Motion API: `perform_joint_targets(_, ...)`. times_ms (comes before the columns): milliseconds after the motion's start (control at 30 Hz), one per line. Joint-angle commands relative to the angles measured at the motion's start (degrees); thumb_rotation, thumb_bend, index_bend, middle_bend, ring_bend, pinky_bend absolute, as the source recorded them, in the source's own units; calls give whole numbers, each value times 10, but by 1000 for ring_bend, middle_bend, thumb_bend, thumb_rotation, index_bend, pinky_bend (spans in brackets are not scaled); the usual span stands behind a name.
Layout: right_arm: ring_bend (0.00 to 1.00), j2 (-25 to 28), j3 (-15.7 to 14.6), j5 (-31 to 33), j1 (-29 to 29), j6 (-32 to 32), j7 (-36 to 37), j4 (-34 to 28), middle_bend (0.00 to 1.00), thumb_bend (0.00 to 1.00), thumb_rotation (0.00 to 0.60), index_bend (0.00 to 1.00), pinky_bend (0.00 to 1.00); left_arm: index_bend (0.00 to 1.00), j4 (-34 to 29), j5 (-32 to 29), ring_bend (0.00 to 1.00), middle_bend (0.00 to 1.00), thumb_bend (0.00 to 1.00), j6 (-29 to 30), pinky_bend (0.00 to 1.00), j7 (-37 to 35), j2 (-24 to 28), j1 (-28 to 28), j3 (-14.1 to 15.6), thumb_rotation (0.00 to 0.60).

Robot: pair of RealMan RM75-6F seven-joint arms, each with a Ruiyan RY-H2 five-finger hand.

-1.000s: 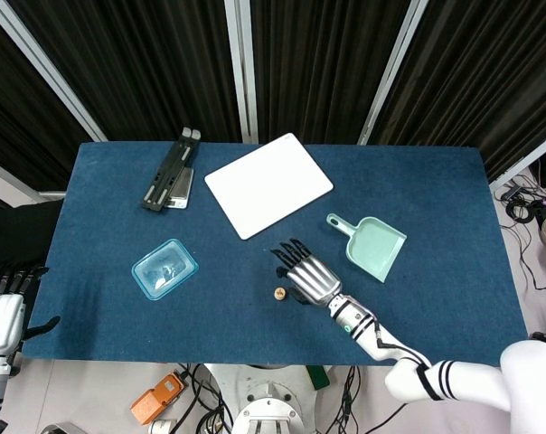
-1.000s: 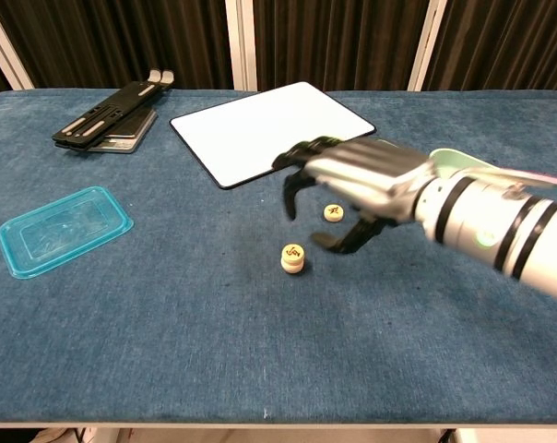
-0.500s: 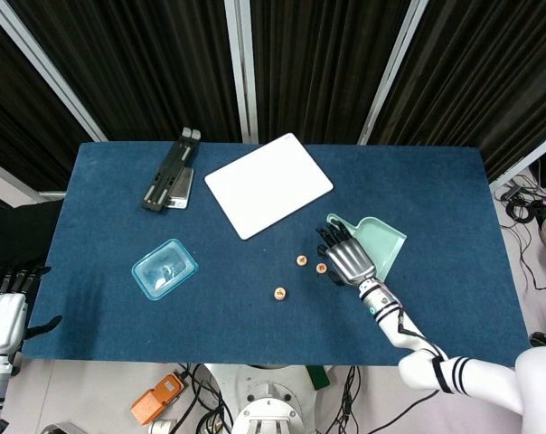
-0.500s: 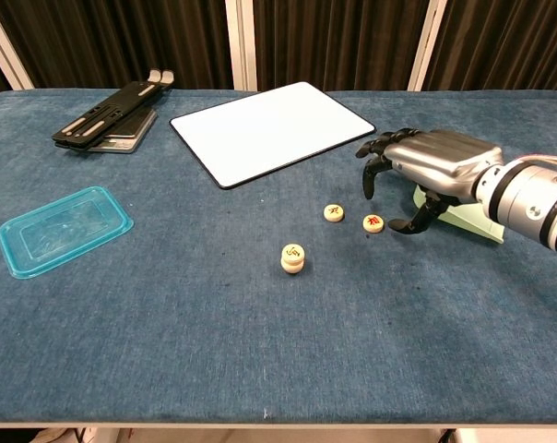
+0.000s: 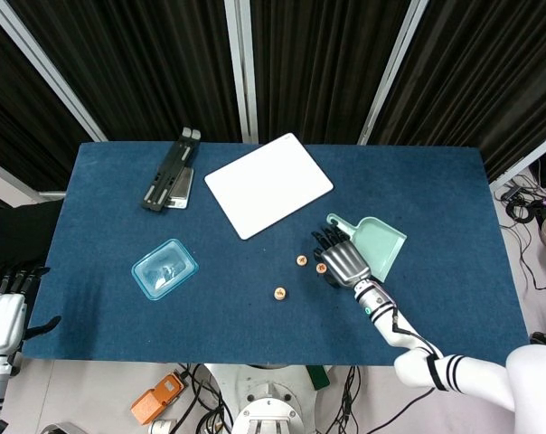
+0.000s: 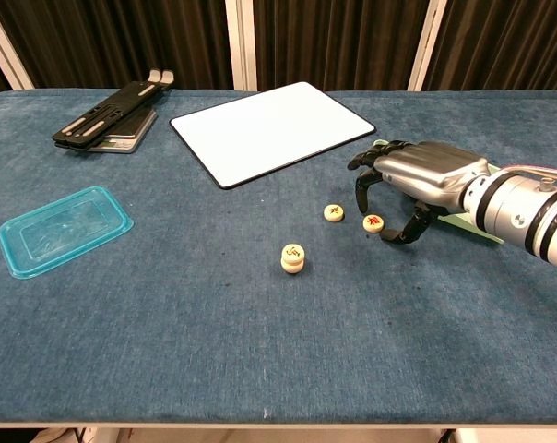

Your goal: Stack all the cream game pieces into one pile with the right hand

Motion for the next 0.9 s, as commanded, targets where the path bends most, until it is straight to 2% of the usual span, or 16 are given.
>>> perform_joint_targets(33,0,-2,-1,0,1,-2,1,3,148,438,600,476,21,195,1,-1,77,135,69,0,0,-1,0,0,0,600)
perform_joint_targets(233,0,-7,1,-2,4,-5,9,8,148,467,600,485,21,195,2,0,77,135,69,1,0,-2,-1,1,0,600)
perform_joint_targets(433,0,-10,2,3,5,-7,9,11,148,569,600,538,21,196,3,-1,77,135,69,2,0,-2,-2,3,1,600)
perform_joint_targets(567,1,-3,5,-5,2,5,17,1,149,588,600,554,21,196,4,-1,77,135,69,2,0,-4,-1,3,0,600)
perform_joint_targets(700,4,24,5,-44,-2,37,34,-49,150,588,600,555,21,195,3,1,77,135,69,2,0,-3,0,2,0,600)
perform_joint_targets(900,6,55,-13,-108,1,62,27,-137,152,588,600,554,21,195,-2,3,77,135,69,5,0,0,1,1,-1,600)
